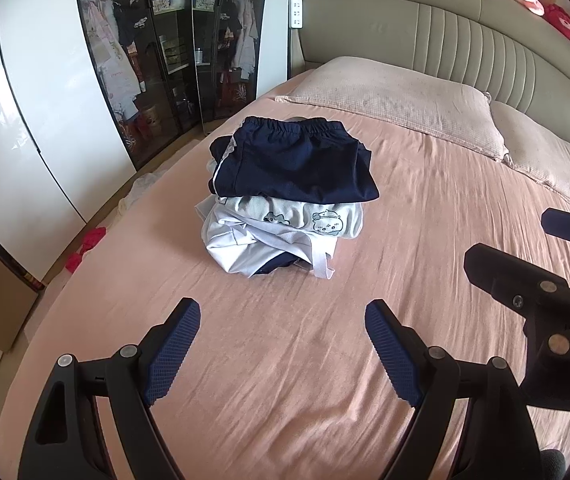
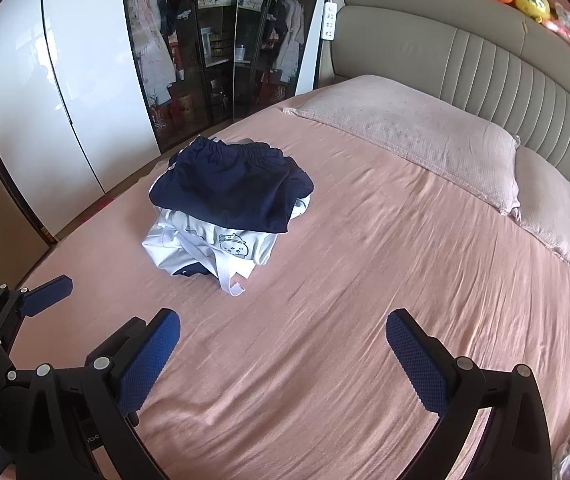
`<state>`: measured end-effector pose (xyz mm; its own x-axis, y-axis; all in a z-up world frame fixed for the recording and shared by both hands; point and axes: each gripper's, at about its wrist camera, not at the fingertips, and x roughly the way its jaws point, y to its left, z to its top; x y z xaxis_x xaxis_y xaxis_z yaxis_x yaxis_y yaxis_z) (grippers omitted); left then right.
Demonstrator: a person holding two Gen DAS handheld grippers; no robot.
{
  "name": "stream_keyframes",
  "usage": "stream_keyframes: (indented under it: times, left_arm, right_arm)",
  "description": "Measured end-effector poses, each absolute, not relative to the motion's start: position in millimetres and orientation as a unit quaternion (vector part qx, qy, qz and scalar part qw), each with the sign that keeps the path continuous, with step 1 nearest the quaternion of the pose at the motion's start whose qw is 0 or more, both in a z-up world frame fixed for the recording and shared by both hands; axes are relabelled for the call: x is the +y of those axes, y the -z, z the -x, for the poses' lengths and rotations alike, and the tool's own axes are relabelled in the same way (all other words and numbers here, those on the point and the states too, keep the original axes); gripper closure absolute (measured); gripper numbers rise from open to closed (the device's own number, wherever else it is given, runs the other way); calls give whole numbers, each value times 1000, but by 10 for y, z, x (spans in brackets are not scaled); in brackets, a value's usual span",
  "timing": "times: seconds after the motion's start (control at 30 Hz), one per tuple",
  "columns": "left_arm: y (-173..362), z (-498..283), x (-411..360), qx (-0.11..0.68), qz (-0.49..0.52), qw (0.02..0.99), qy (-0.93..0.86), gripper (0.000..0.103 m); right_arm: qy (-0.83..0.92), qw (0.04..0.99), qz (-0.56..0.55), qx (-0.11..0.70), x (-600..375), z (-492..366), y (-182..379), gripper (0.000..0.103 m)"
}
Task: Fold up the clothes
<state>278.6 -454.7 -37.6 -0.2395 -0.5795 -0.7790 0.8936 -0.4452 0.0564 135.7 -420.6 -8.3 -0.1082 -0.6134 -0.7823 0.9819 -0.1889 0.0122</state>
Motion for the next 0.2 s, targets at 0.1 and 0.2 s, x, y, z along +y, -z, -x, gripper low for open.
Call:
stream_keyframes:
  times: [0.1,0.2]
  left_arm:
    - [375,-2773,-4522,209,-378,479,764,18]
    - [350,-2763,-4496,207,-372,479,768,18]
  right_arm:
    - [691,575,-342,273,-4200,-1332,104,0]
    - [690,577,-343,273,-4195,-1325,108,0]
